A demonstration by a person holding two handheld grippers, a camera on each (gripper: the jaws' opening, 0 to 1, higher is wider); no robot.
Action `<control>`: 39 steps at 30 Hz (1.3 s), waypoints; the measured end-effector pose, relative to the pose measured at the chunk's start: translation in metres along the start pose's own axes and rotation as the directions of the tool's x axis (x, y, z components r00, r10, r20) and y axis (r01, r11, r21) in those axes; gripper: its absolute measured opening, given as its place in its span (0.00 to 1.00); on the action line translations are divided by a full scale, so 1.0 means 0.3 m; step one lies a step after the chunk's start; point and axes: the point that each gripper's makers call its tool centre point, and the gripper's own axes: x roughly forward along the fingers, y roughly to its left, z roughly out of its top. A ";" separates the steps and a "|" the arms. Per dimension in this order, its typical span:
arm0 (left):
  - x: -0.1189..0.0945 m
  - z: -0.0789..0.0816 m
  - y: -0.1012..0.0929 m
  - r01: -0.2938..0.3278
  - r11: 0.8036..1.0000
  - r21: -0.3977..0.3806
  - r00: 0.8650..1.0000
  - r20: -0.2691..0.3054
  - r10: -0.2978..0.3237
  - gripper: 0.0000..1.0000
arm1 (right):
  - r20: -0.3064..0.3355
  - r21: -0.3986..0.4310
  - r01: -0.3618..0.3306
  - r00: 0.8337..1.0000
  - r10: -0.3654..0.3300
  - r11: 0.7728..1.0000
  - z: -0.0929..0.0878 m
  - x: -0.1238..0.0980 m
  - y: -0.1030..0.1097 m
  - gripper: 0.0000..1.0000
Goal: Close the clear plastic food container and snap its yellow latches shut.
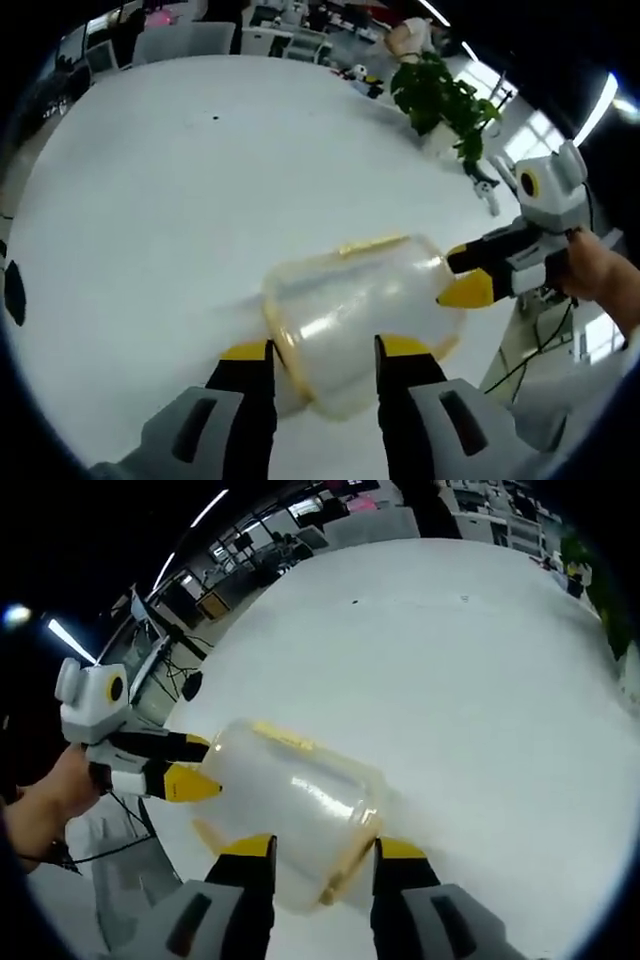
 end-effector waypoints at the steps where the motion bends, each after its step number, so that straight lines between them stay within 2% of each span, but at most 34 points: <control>1: 0.000 -0.002 -0.003 0.008 1.000 0.028 1.000 -0.008 -0.008 0.38 | 0.002 -0.003 0.004 1.000 -0.004 1.000 -0.001 -0.004 0.006 0.36; 5: -0.008 -0.003 0.000 0.010 0.999 0.036 1.000 -0.010 -0.009 0.40 | 0.021 -0.020 0.006 1.000 -0.006 1.000 0.010 -0.011 -0.002 0.32; 8: -0.012 0.015 0.002 0.022 1.000 0.012 1.000 0.013 -0.022 0.42 | 0.031 -0.063 0.006 0.999 -0.004 0.998 0.016 -0.016 0.005 0.33; 11: -0.014 0.024 -0.001 0.020 0.999 0.031 1.000 0.017 -0.020 0.43 | 0.033 -0.067 0.008 0.999 -0.006 0.998 0.018 -0.015 0.010 0.35; 17: -0.019 0.023 -0.001 0.024 0.998 0.052 1.000 0.012 -0.025 0.43 | 0.035 -0.088 0.013 0.999 -0.010 0.996 0.023 -0.026 0.008 0.35; 20: -0.021 0.020 0.002 0.023 0.998 0.057 1.000 0.002 -0.023 0.43 | 0.031 -0.079 -0.007 0.999 0.009 0.997 0.025 -0.028 0.010 0.38; 25: -0.025 0.021 0.004 0.027 0.997 0.073 1.000 -0.008 -0.026 0.44 | 0.025 -0.110 -0.012 1.000 0.015 0.994 0.027 -0.041 0.018 0.38; 27: -0.027 0.025 -0.007 0.035 0.992 0.123 0.999 -0.011 -0.034 0.44 | 0.018 -0.127 -0.016 1.000 0.018 0.992 0.026 -0.043 0.019 0.38; 33: -0.033 0.039 -0.015 0.052 0.985 0.163 0.999 -0.015 -0.051 0.46 | -0.017 -0.172 -0.042 0.999 0.040 0.984 0.027 -0.050 0.032 0.38; 39: -0.047 0.039 -0.013 0.073 0.955 0.288 0.995 -0.082 -0.052 0.47 | -0.073 -0.277 -0.057 0.997 0.038 0.959 0.023 -0.059 0.035 0.38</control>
